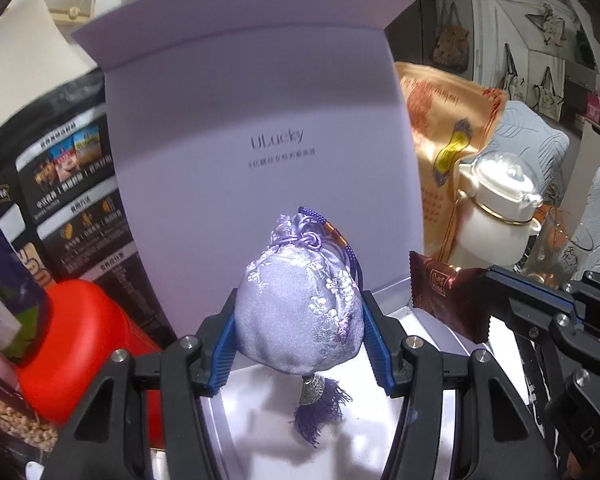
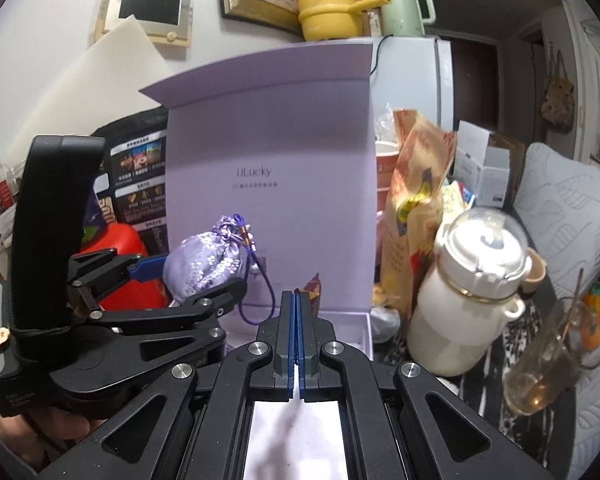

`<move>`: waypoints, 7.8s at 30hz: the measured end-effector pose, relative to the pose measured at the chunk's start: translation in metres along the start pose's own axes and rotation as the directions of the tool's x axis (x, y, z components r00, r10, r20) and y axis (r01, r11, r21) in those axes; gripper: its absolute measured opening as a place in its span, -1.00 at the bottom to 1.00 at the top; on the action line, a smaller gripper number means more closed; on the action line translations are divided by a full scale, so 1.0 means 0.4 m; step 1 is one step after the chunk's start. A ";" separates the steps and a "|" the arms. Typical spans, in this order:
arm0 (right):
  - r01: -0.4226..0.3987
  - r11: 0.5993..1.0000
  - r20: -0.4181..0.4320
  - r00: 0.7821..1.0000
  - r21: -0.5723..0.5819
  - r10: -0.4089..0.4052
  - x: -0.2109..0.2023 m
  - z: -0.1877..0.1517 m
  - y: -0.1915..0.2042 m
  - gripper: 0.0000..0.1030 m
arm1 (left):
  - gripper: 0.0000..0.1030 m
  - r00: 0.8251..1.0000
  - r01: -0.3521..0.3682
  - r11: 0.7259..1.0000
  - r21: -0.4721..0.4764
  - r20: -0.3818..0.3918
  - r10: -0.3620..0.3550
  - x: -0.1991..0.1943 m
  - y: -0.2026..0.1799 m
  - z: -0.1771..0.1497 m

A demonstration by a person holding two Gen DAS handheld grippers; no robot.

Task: Organize soft objects
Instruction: 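Lower the sachet into the lavender box and open the left gripper, then withdraw both grippers back from the lavender box, then reach the left gripper to the green-white snack packet and close on it, then lift the green-white snack packet with the left gripper toward the box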

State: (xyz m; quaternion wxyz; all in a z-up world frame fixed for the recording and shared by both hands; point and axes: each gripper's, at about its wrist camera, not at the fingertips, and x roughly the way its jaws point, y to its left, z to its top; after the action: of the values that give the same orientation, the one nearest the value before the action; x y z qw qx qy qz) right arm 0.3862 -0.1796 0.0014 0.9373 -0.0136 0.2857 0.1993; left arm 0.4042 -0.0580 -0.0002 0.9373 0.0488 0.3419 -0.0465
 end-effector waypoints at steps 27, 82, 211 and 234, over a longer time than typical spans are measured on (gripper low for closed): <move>0.136 0.990 -0.051 0.990 0.044 -0.134 -0.014 0.006 -0.043 0.01 | 0.76 0.997 -0.057 0.998 -0.010 0.051 0.057 -0.023 -0.021 0.014; 0.188 0.982 0.213 0.959 0.011 -0.186 -0.690 -0.093 0.257 0.57 | 0.99 0.949 0.023 1.000 0.004 0.314 -0.023 -0.781 -0.002 -0.205; -0.045 0.988 -0.259 0.962 0.146 0.082 -0.349 -0.553 0.349 0.65 | -0.59 0.963 0.223 0.969 -0.108 -0.130 -0.236 -0.539 0.102 -0.720; 0.101 0.968 -0.275 0.961 0.231 -0.035 -0.284 -0.508 0.248 0.53 | -0.59 0.966 0.234 0.965 -0.121 -0.083 -0.245 -0.507 0.095 -0.655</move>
State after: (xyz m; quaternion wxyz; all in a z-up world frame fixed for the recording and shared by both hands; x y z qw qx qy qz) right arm 0.1544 -0.1582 -0.0983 0.8908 0.0645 0.4316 0.1265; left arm 0.0875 0.0228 -0.0664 0.9083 -0.0423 0.3926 -0.1384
